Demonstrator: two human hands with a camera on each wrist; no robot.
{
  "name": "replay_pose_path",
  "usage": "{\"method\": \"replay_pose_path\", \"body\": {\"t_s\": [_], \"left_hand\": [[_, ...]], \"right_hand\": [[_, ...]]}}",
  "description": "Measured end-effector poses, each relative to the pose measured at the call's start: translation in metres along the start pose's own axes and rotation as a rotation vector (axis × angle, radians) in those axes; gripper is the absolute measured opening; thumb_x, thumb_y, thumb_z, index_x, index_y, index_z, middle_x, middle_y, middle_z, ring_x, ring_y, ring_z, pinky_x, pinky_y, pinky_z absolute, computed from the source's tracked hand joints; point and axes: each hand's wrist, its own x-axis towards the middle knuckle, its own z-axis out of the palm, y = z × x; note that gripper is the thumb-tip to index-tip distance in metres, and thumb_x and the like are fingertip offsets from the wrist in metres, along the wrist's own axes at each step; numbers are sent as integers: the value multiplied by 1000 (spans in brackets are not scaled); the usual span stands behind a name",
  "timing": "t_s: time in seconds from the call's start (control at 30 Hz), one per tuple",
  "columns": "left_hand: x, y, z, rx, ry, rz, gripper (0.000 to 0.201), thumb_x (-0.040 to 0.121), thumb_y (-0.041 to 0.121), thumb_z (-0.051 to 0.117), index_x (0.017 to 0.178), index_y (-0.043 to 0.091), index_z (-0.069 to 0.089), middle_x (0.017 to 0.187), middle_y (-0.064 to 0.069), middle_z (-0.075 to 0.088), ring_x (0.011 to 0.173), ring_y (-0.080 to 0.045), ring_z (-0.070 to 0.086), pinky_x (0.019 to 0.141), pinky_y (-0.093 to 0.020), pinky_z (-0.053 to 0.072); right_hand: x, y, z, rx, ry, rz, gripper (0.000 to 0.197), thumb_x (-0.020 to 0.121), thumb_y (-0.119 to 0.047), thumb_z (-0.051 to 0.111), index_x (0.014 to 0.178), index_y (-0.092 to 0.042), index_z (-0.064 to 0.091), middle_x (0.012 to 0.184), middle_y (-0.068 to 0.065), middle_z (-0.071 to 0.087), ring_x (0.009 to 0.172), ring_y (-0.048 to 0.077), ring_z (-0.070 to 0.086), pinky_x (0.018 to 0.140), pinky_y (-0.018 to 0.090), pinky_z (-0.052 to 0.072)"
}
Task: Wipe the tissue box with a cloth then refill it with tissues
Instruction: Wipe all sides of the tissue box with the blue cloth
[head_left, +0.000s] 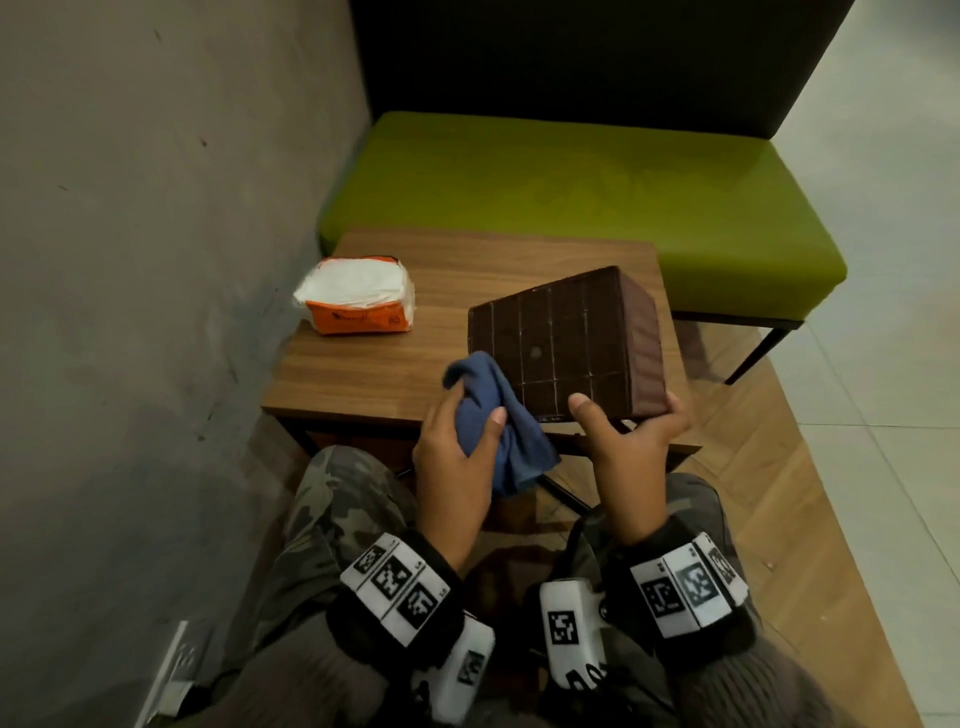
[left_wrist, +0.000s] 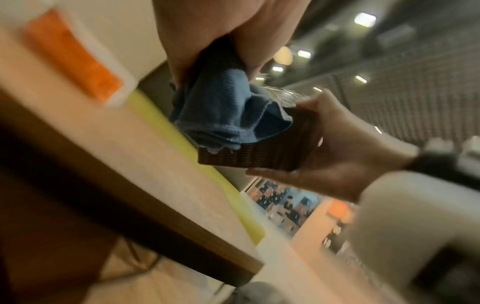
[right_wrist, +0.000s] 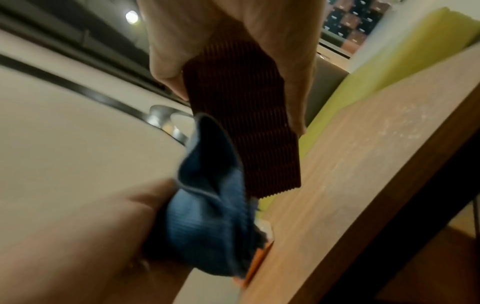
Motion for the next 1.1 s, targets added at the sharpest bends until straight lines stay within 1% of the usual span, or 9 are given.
{"method": "replay_pose_path", "body": {"t_s": [0.07,0.13,0.3,0.47,0.6,0.67,0.8,0.93,1.1], "left_hand": [[-2,2,-2,77,-172,322,51,87,22,63,133,8,46,138,0,43,131,-8,37,108,-16,31],[-3,3,-1,179,-418,560,57,88,24,59,138,6,40,146,-5,37,138,-12,30,114,-23,26],[24,-13,-18,361,-634,796,59,86,12,58,139,4,35,148,-9,33,140,-16,26,116,-26,22],[26,-33,-34,336,-594,627,64,86,16,63,142,9,32,150,-8,32,141,-8,22,115,-17,16],[7,-21,-14,226,-664,644,61,90,28,57,142,10,31,151,-2,28,143,-7,18,116,-21,16],[19,-15,-11,145,-609,545,59,90,33,52,141,12,32,149,-1,32,142,-5,20,116,-21,19],[41,5,-4,78,-564,560,53,90,23,57,137,5,41,146,-6,37,140,-10,26,115,-21,22],[56,8,2,128,-646,638,51,89,15,60,137,7,42,147,-3,37,140,-11,27,115,-23,23],[73,-19,-8,167,-396,252,40,90,20,59,128,10,53,133,-4,53,125,-15,48,101,-13,33]], "right_hand": [[6,1,0,68,8,105,89,67,-20,81,128,-21,16,115,1,51,104,16,59,94,43,52],[9,4,2,64,-7,177,96,57,-30,79,131,-19,20,119,13,54,106,27,61,90,52,53],[6,14,-12,51,-21,268,86,72,-24,79,135,-13,22,116,15,58,104,29,63,88,49,55],[5,11,-21,22,-35,220,90,66,-28,80,134,-13,22,112,1,54,106,19,59,91,38,51],[2,17,-13,-69,-74,202,69,78,-16,75,126,-8,27,108,6,56,102,21,59,81,32,52],[-2,20,-13,-95,-98,202,77,71,-24,80,125,-8,28,111,8,56,103,21,58,88,37,51],[-8,20,-11,-139,-152,166,87,53,-39,76,119,-7,28,107,-7,49,95,3,51,80,19,43],[-6,23,-17,-103,-139,191,82,62,-31,81,122,-8,30,112,-3,52,110,21,54,88,36,50],[0,28,-23,-66,-137,277,101,44,-46,78,129,-16,32,116,3,55,108,25,60,95,50,50]]}}
